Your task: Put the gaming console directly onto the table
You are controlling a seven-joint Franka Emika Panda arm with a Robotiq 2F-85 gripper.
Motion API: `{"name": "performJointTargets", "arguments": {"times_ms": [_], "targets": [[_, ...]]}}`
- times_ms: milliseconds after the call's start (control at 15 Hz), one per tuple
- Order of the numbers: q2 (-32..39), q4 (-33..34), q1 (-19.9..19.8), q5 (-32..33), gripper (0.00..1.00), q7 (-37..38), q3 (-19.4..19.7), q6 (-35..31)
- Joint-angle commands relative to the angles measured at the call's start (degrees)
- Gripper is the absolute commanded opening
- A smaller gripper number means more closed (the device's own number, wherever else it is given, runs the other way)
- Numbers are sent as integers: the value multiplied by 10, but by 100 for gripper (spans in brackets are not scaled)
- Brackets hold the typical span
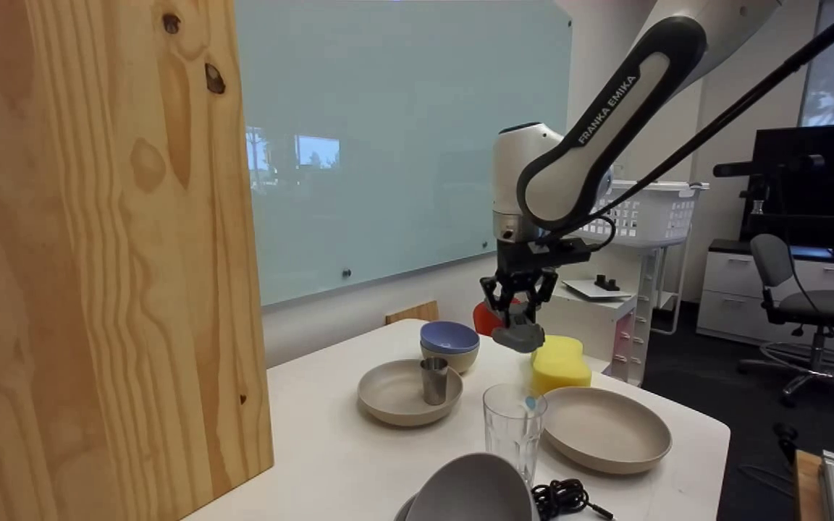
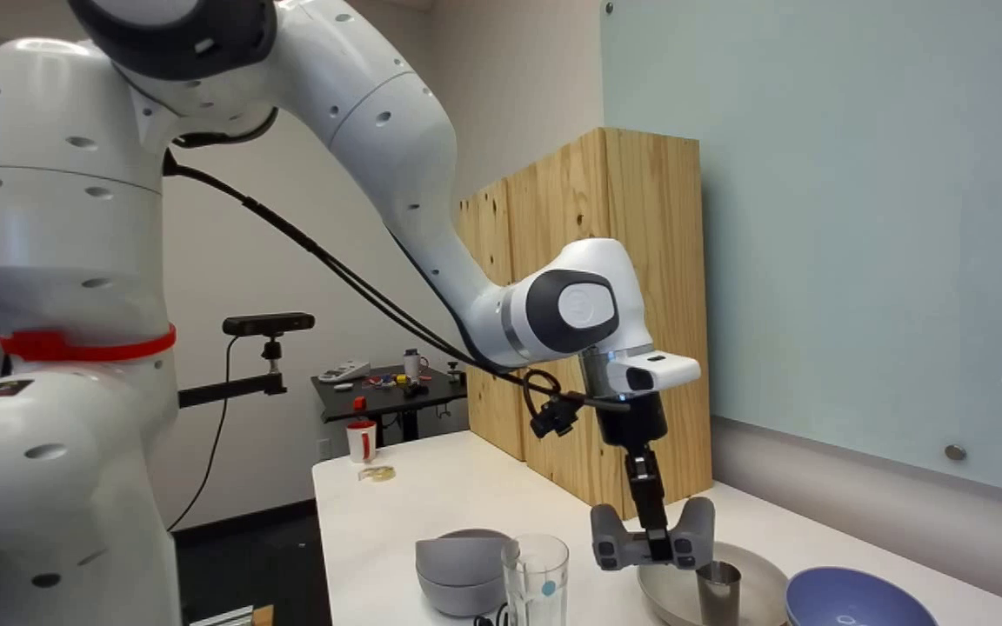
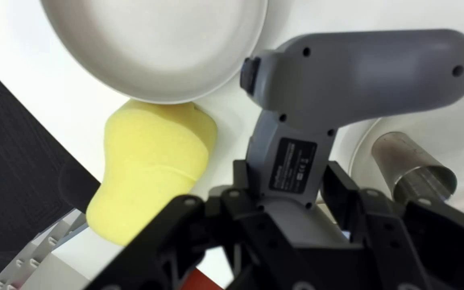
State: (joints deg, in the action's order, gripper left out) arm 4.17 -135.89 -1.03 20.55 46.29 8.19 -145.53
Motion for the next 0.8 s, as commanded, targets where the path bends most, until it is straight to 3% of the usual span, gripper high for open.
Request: {"name": "performJointTargets", "arguments": {"times_ms": [0, 733], "targets": [[55, 90, 1, 9, 24, 4, -11, 48], [202, 286, 59, -13, 24, -3, -30, 111]]}}
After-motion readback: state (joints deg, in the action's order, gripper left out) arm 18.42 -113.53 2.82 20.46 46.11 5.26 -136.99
